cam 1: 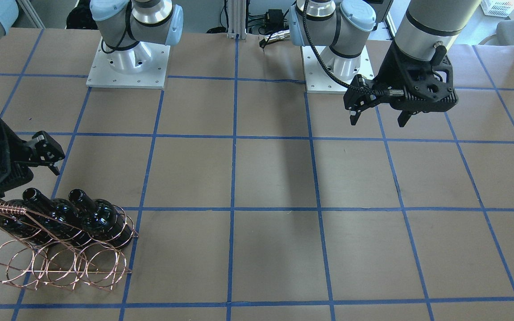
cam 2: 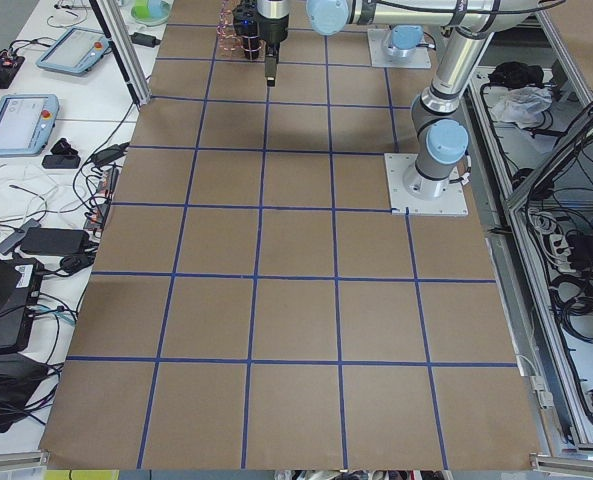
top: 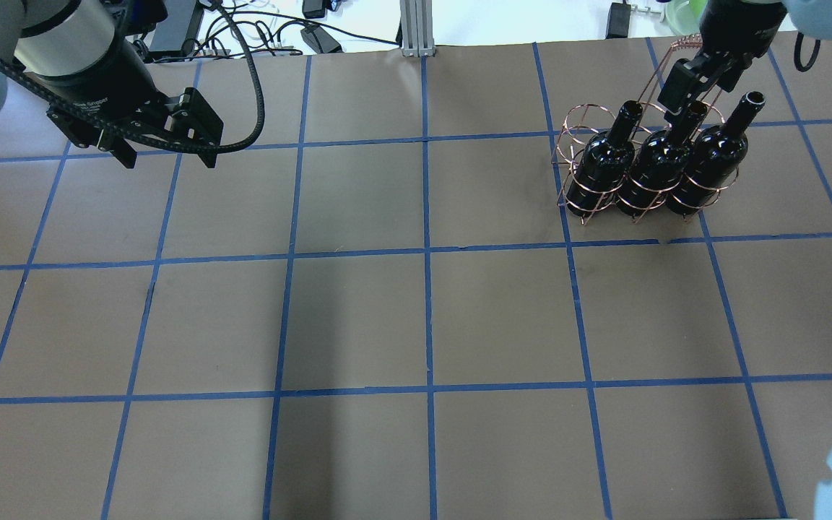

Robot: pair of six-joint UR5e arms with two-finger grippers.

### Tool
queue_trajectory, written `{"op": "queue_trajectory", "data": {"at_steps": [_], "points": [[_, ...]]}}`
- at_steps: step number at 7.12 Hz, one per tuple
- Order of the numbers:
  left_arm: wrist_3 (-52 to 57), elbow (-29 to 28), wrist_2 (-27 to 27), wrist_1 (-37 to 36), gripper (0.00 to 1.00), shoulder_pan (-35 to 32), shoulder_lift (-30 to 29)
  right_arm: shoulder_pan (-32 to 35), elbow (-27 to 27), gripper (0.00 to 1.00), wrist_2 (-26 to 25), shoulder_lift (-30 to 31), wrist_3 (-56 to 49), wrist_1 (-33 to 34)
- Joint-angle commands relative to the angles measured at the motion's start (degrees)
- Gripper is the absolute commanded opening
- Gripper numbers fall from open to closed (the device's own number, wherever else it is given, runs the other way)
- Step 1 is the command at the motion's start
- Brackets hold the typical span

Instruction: Place wine into wine basket

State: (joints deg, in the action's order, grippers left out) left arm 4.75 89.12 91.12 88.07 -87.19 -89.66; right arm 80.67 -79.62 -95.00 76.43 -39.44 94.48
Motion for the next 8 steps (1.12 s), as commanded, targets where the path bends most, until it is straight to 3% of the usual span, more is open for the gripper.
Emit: {"op": "queue_trajectory", "data": {"at_steps": [1, 3, 6, 7, 8], "points": [[0.0, 0.0, -0.1, 0.0, 1.00, 0.0, 0.0, 0.1, 0.0, 1.00, -0.3, 5.4, 10.1, -3.3], [0.0, 0.0, -0.1, 0.0, 1.00, 0.0, 0.0, 0.6, -0.1, 1.00, 0.5, 10.6, 25.5, -9.3], [0.0, 0.0, 0.0, 0.1, 1.00, 0.0, 0.0, 8.8, -0.4, 1.00, -4.1, 11.7, 35.4, -11.5], [0.0, 0.0, 0.0, 0.1, 1.00, 0.0, 0.0, 11.6, -0.5, 1.00, -3.9, 11.6, 40.2, -11.5], [0.0, 0.0, -0.1, 0.1, 1.00, 0.0, 0.0, 11.9, -0.6, 1.00, 0.9, 11.7, 43.1, -11.5]]}}
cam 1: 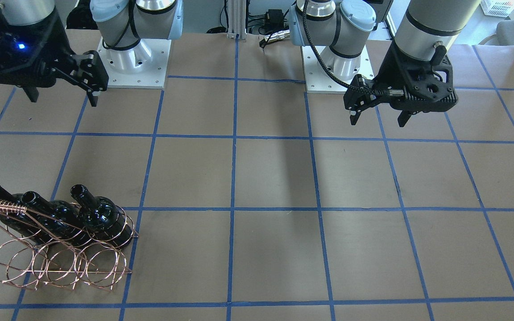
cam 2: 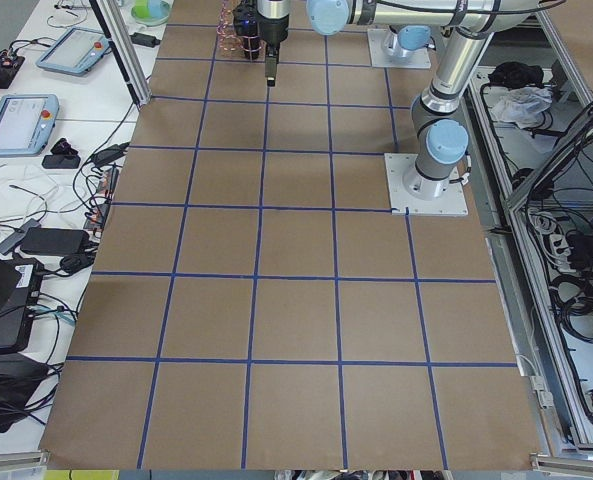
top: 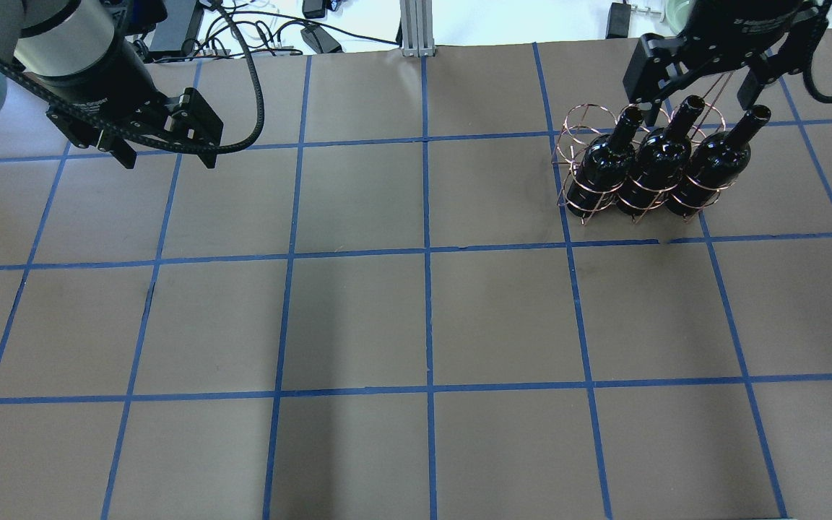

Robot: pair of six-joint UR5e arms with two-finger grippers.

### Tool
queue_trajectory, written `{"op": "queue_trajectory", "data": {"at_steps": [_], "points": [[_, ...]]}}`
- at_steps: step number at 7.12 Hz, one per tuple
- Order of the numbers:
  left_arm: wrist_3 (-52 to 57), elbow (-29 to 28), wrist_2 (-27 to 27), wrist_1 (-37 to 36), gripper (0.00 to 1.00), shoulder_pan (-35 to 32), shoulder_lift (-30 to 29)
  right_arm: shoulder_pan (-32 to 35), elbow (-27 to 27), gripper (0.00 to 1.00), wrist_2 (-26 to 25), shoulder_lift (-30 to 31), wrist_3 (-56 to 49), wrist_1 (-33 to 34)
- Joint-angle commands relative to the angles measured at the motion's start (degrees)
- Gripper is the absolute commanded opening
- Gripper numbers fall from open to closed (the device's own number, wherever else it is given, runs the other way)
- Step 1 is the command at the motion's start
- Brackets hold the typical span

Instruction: Place wine into wine basket

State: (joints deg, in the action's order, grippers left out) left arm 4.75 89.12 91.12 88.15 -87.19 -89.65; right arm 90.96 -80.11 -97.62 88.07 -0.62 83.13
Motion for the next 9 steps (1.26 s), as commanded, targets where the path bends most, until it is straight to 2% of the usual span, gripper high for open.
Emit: {"op": "queue_trajectory", "data": {"at_steps": [1, 3, 5, 9], "points": [[0.0, 0.0, 0.0, 0.0, 1.00, 0.0, 0.0, 1.5, -0.2, 1.00, 7.9, -0.2, 4.3, -0.1], [0.0, 0.0, 0.0, 0.0, 1.00, 0.0, 0.0, 1.1, -0.7, 0.96, 8.2, -0.4, -0.1, 0.2], [0.0, 0.0, 0.0, 0.0, 1.00, 0.0, 0.0, 1.1, -2.0, 1.00, 8.1, -0.4, -0.1, 3.5], [0.0, 0.0, 0.0, 0.0, 1.00, 0.0, 0.1, 1.1, -2.3, 1.00, 6.8, 0.0, -0.4, 3.4]]}}
